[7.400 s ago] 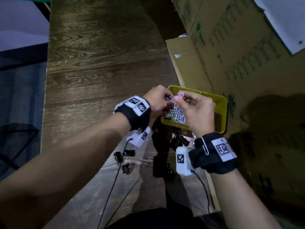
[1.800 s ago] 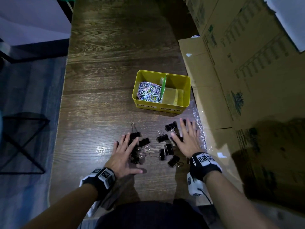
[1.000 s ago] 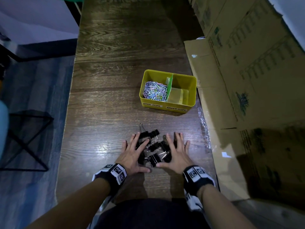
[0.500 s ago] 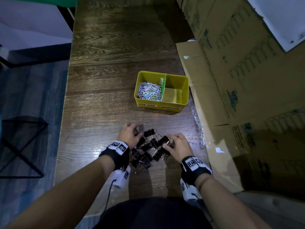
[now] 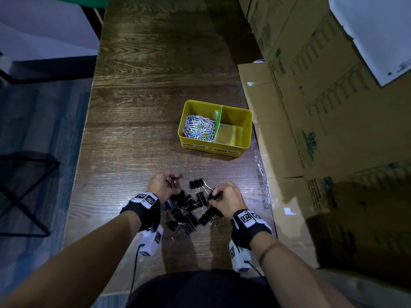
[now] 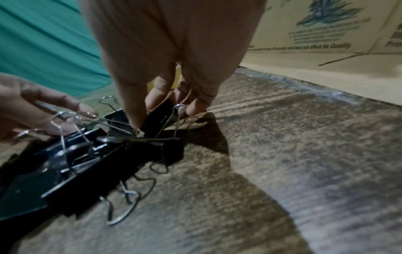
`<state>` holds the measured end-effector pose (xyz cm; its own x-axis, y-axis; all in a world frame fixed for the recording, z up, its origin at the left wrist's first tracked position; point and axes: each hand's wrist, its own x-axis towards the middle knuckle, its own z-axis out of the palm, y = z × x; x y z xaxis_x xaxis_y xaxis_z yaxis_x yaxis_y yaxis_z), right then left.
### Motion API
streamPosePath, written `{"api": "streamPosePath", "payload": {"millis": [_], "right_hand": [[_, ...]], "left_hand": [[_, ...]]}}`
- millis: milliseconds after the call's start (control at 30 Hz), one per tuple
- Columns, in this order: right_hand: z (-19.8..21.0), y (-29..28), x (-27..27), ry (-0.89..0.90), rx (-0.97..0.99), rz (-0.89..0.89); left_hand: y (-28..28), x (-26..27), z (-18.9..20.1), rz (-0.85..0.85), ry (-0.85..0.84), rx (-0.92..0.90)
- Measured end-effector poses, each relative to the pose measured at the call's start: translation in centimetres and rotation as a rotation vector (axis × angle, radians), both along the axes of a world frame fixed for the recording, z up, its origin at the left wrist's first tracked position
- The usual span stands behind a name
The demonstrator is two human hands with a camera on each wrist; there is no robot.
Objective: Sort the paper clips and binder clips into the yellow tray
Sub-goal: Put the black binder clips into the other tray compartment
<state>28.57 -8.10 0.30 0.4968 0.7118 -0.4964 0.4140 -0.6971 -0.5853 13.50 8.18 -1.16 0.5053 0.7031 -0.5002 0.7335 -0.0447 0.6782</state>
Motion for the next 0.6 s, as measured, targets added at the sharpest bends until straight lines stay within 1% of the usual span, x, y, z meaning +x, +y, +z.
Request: {"api": "streamPosePath", "payload": {"millis": [67, 133, 167, 233, 267, 333, 400, 433, 467, 533, 600], "right_hand": [[0.2, 0.0, 0.2, 0.012, 0.024, -0.02], [0.5, 0.2, 0.4, 0.035, 0.078, -0.082], [0.7, 0.2, 0.7, 0.045, 0.119, -0.118], [1.0, 0.1, 1.4, 0.086, 0.232, -0.21], [1.2, 0.0, 1.8, 0.135, 0.298, -0.282], [1.4, -0.2, 2.9, 0.283, 0.389, -0.49], [1.4, -0.3, 4.0, 0.405, 0.468, -0.701], [1.4, -0.4, 4.4, 0.448, 0.509, -0.778], [1.4, -0.5, 4.8, 0.491, 0.544, -0.833], [1.9, -0.6, 4.9, 0.593, 0.545, -0.898], [2.3, -0.9, 4.8, 0.645, 0.47, -0.873]], "left_hand": [[-0.1, -0.3, 0.6, -0.038, 0.002, 0.038], [-0.1, -0.7, 0.7, -0.022, -0.019, 0.026], [0.0, -0.9, 0.8, 0.028, -0.054, -0.03], [0.6, -1.3, 1.2, 0.194, -0.153, -0.199], [0.9, -1.6, 1.5, 0.283, -0.206, -0.289], [1.7, -1.9, 2.0, 0.426, -0.339, -0.422], [2.5, -1.8, 2.5, 0.537, -0.485, -0.508], [2.9, -1.6, 2.9, 0.573, -0.542, -0.54], [3.1, -1.3, 3.1, 0.593, -0.591, -0.57], [3.2, -0.5, 3.8, 0.585, -0.638, -0.626], [2.7, 0.7, 4.4, 0.518, -0.613, -0.67]]}}
